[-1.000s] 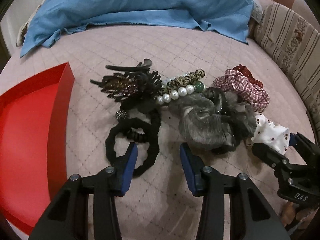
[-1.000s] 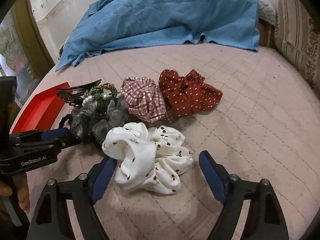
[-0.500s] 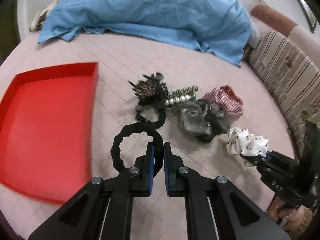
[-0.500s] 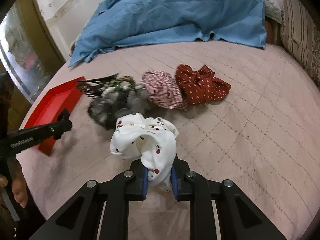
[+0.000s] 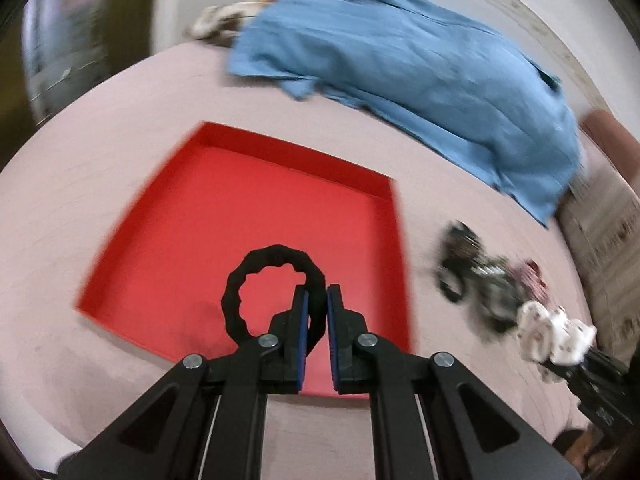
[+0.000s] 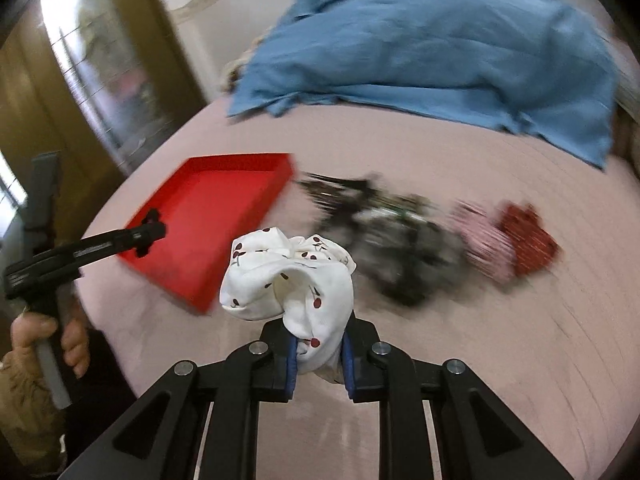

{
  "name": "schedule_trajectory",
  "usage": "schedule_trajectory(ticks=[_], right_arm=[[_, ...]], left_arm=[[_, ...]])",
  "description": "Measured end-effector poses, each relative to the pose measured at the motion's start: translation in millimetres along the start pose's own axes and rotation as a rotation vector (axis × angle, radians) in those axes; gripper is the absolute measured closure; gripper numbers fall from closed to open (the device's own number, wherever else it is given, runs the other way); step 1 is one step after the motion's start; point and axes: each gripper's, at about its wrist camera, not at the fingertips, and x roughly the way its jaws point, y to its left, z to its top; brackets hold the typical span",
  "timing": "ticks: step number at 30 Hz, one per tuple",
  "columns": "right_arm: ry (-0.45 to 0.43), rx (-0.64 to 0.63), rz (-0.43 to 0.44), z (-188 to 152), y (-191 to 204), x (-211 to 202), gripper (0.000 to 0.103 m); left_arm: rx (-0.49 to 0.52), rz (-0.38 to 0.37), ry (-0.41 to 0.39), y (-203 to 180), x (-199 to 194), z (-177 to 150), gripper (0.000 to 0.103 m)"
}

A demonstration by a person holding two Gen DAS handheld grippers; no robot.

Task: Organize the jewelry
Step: 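Carry both items over the red tray and open both tools to drop them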

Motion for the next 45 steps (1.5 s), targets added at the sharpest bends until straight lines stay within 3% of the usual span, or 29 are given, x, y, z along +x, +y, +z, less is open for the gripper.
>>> schedule_trajectory(ticks=[7,15,17,19,21,23,35,41,45], right_arm=[[0.095,-0.070,0.147,37,69,60,0.084],[0.226,-0.164,0.159,40,119,137,0.082],[0.240,-0.159,0.160,40,120,145,0.081],[0.244,-0.156,0.161,39,122,145,0.074],[0.243,-0.168,0.151,38,124,144,0.062],[0.231,-0.192,0.138,37,128,139,0.050],[0.128,-0.194,0.144,37,124,88,0.035],[0.057,-0.149,0.109,18,83,39,0.031],[0.042,-0.033,0.067,-4,29,14,0.030]], left_arm=[[-0.078,0.094,0.029,52,15,17,0.094],[-0.104,0.072,0.019,65,21,18,0.092],[-0.110,0.054,0.009,66,20,20,0.084],[-0.115,0.044,-0.010,66,15,20,0.063],[-0.122,0.031,-0.031,66,7,21,0.058],[-0.131,0.016,-0.041,65,1,21,0.057],[-0.104,0.049,-0.095,39,-48,11,0.049],[-0.028,0.042,-0.083,4,-60,4,0.046],[0.039,0.027,-0.068,-30,-60,0,0.046]])
